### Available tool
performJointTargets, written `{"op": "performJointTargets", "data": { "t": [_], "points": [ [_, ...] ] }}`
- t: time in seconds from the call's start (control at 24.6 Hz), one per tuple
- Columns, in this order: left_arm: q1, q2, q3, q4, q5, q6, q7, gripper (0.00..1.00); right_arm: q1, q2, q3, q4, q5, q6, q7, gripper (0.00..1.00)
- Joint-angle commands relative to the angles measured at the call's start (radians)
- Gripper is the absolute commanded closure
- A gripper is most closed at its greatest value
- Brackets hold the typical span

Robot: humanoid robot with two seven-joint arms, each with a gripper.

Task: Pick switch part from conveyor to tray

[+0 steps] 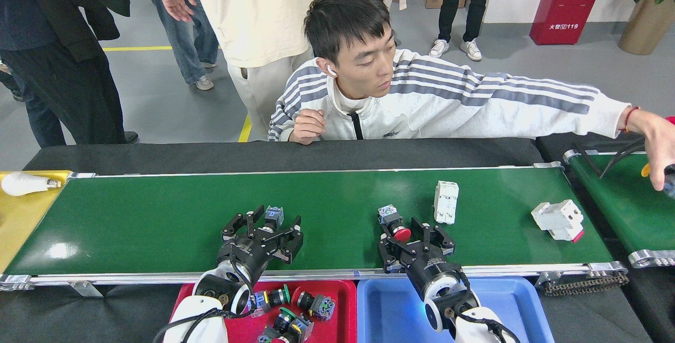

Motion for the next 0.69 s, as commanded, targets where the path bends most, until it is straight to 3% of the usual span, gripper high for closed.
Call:
{"op": "performJointTargets", "data": {
  "t": [0.0,0.04,0.16,0.28,0.37,0.41,0.49,0.53,0.57,0.61,0.65],
  "points": [
    [-0.014,-0.002,0.002,-0.005,0.024,-0.015,0.009,0.8,-0.014,-0.005,-0.002,-0.01,-0.002,0.008,-0.01,0.91],
    [-0.01,-0.001,0.002,-0.007,0.049,-0.016,0.009,0.86,-0.011,-0.005,0.0,-0.016,-0.001,0.008,-0.011,0.93],
    [0.033,0.009,-0.009,-0.033,0.067,-0.05,0.009,0.93,0.034,-0.005,0.011,-0.102,-0.001,-0.001,-0.015,0.95],
    [0.154,0.03,0.006,-0.212,0.069,-0.24,0.009,0.92,0.158,-0.031,0.058,-0.291,0.002,-0.035,-0.015,0.95],
    [0.272,0.081,0.034,-0.349,0.072,-0.397,0.008,0.75,0.236,-0.06,0.107,-0.403,0.002,-0.087,-0.013,0.94],
    [0.324,0.098,0.055,-0.404,0.075,-0.467,0.008,0.57,0.272,-0.063,0.13,-0.449,0.002,-0.125,-0.01,0.94],
    [0.379,0.102,0.103,-0.467,0.07,-0.493,0.006,0.03,0.31,-0.063,0.166,-0.487,0.01,-0.164,-0.008,0.94],
    [0.391,0.102,0.114,-0.487,0.072,-0.493,0.006,0.0,0.318,-0.062,0.175,-0.49,0.021,-0.167,-0.008,0.93],
    [0.404,0.107,0.121,-0.505,0.072,-0.496,0.006,0.0,0.319,-0.062,0.19,-0.49,0.036,-0.167,-0.008,0.88],
    [0.419,0.108,0.13,-0.516,0.073,-0.496,0.008,0.0,0.321,-0.057,0.213,-0.485,0.045,-0.167,-0.008,0.66],
    [0.43,0.11,0.143,-0.522,0.073,-0.498,0.008,0.0,0.321,-0.056,0.239,-0.482,0.047,-0.162,-0.01,0.14]
  ]
}}
